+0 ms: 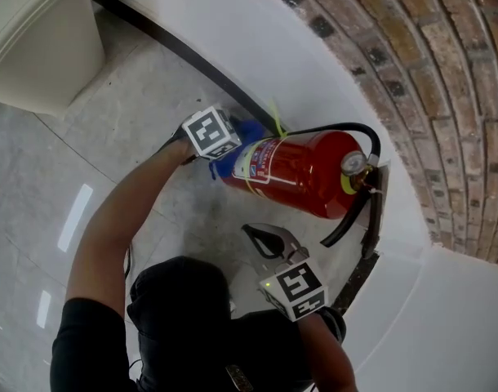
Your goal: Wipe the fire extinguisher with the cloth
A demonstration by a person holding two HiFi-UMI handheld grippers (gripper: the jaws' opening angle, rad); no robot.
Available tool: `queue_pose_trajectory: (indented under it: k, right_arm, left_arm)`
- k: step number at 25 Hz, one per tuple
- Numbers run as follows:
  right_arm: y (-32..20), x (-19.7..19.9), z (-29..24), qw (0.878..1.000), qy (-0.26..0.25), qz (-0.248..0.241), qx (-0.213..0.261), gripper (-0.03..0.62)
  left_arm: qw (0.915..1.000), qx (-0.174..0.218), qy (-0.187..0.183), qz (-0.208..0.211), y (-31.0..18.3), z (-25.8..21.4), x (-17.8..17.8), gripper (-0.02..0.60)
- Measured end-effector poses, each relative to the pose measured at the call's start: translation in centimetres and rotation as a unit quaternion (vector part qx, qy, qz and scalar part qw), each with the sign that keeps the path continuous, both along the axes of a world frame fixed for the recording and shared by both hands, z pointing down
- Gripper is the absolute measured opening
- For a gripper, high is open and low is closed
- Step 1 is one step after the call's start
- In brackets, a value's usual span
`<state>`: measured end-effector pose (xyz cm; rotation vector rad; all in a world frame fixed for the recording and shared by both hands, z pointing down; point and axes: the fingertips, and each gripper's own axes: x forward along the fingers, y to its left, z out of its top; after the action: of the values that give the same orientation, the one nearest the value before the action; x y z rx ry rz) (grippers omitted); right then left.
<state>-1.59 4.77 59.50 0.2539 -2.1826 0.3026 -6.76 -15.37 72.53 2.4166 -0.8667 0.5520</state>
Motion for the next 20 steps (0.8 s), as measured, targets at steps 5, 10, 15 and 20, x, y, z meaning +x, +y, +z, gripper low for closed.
queue_pose_trajectory:
  k: [5,10,15,20]
  right_arm:
    - [-0.2,0.2,-1.2,1.0,-0.014,0.013,0.006,0.003]
    - [0.1,-0.2,-2.5,1.0,-0.024,0.012,0.008,0.003]
    - [-0.1,-0.9,-4.4,0.999,-0.046,0.011,0.015,0.003]
    - [-0.3,-0.5,-5.7,0.998,-0.057,0.023,0.02,0.003]
  left_arm:
    - [0.9977,0.044,0.016,0.048,-0.1,-6.8,0.3,0.078]
    - [0.995,0.069,0.033,0.065,0.3,-11.9,0.3,0.078]
    - [0.9904,0.111,0.043,0.07,-1.3,-18.0,1.0,0.078]
    - [0.9801,0.162,0.063,0.095,-2.8,-24.7,2.2,0.078]
